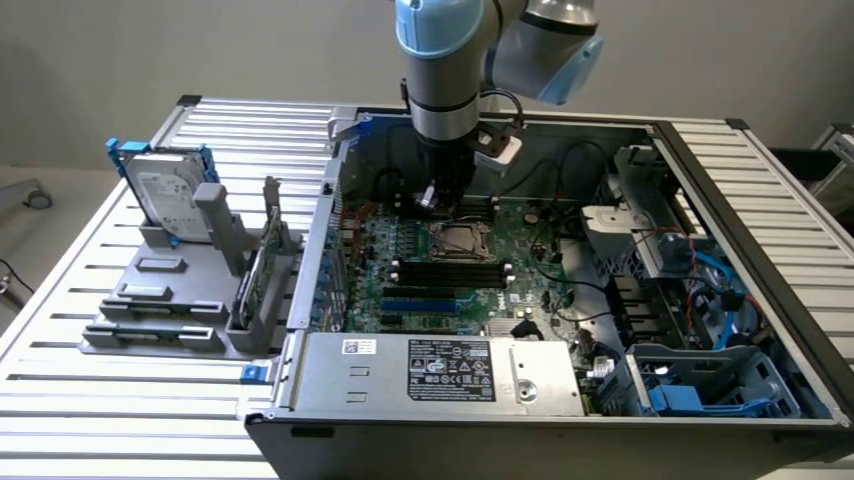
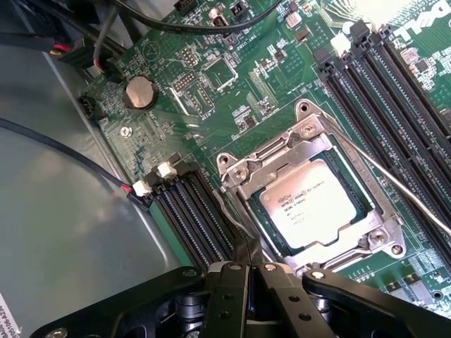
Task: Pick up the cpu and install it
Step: 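Install the first cpu locking lever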
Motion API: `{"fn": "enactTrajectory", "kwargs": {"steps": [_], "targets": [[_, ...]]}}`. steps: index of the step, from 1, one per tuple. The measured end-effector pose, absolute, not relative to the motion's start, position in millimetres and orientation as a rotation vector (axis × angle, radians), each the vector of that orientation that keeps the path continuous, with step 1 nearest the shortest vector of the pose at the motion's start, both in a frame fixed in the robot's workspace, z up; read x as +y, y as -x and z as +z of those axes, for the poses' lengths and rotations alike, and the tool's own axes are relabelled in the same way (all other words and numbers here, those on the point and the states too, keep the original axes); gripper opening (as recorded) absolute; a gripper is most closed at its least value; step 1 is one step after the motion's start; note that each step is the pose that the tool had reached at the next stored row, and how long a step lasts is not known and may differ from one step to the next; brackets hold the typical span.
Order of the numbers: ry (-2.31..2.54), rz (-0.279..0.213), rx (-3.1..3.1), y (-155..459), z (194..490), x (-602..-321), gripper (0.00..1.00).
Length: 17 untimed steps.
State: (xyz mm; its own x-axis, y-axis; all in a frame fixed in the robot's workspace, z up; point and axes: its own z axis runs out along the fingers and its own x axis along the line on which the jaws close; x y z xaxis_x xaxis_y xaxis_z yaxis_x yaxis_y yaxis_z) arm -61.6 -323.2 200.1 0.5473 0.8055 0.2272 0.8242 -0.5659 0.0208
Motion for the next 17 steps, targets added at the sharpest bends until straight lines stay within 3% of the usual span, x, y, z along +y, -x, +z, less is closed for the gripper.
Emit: {"fn": "enactTrajectory", "kwargs": {"steps": [17], "targets": [[2.682, -0.322, -1.427, 61.5, 198.7, -323.1, 0.11]]}}
